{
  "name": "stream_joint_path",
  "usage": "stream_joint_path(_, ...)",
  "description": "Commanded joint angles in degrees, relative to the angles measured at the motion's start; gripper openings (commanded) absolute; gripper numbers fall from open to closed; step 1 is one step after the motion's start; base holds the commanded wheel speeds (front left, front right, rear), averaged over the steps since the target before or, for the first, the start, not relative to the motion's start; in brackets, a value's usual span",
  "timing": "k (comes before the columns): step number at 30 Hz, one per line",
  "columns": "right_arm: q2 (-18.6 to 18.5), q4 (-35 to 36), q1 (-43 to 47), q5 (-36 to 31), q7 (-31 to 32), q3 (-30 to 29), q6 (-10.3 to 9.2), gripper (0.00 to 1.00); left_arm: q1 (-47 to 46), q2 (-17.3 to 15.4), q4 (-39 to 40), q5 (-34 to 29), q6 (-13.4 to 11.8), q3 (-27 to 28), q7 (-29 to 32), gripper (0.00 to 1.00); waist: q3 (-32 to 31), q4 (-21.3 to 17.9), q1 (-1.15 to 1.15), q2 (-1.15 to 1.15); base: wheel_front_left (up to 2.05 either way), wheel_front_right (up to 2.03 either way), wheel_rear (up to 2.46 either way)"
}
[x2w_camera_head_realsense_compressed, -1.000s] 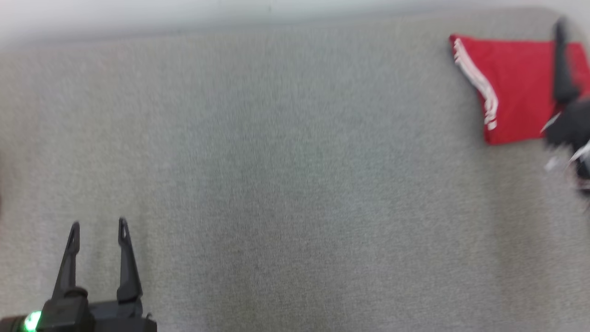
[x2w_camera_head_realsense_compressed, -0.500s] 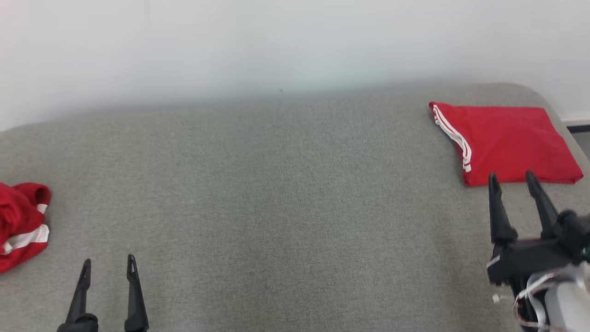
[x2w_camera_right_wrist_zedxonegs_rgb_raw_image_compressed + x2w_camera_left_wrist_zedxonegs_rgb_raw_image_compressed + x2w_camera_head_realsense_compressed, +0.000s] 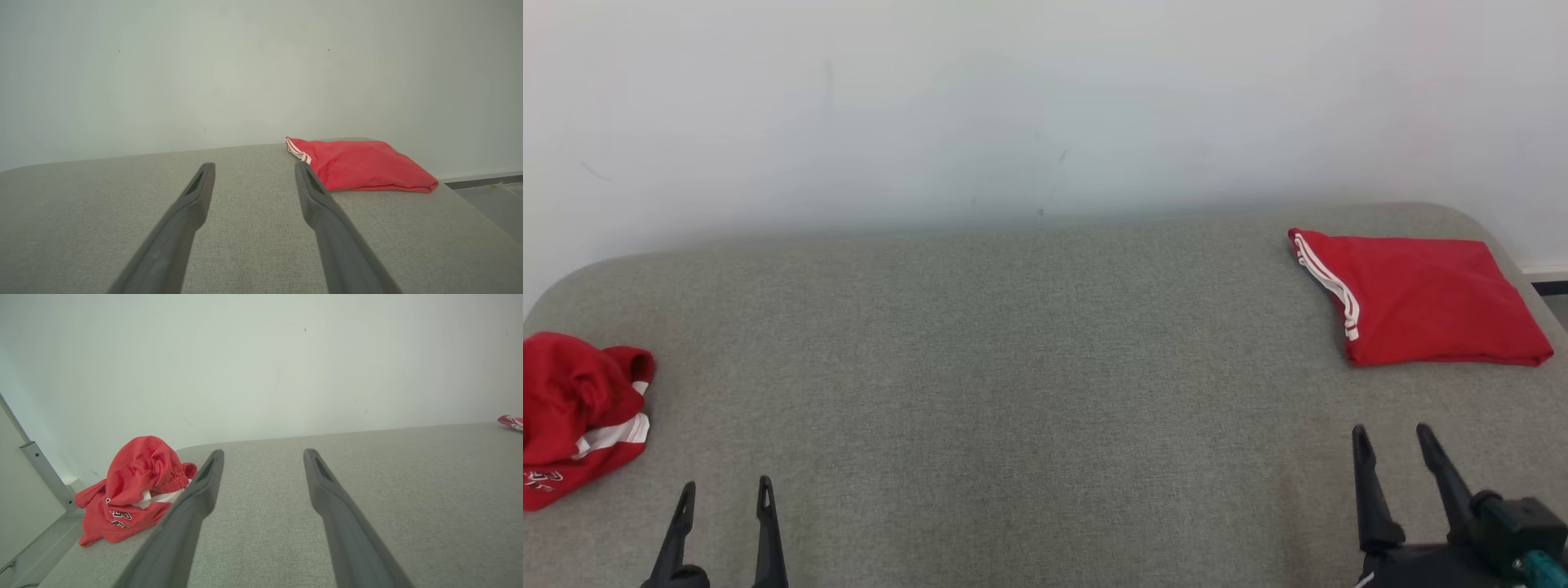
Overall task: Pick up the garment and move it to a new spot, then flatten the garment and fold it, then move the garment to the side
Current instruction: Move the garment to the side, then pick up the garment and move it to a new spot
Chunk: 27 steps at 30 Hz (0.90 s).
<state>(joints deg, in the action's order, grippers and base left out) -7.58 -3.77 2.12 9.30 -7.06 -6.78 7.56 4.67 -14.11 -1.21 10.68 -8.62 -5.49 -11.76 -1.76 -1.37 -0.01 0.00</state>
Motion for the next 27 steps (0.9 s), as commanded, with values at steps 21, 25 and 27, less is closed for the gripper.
stream_joint_path(21,3.1,0.6,5.5,-2.8,2.2,2.9,-0.13,1.0,1.4,-1.6,0.3,1.3,0.8,-1.8,5.1,1.0,-2.2,2.2,0.01,0.0,0.0,0.0,0.0)
stream_joint_path(25,2.8,1.1,5.3,-2.9,2.9,2.9,-0.13,1.0,1.3,-1.7,0.4,1.5,0.6,-2.1,5.7,1.0,-2.2,2.5,0.01,0.0,0.0,0.0,0.0)
stream_joint_path(27,2.9,1.5,5.2,-2.8,3.2,3.0,-0.13,1.0,1.2,-1.8,0.5,1.4,0.5,-2.1,6.0,1.0,-2.2,2.6,0.01,0.0,0.0,0.0,0.0)
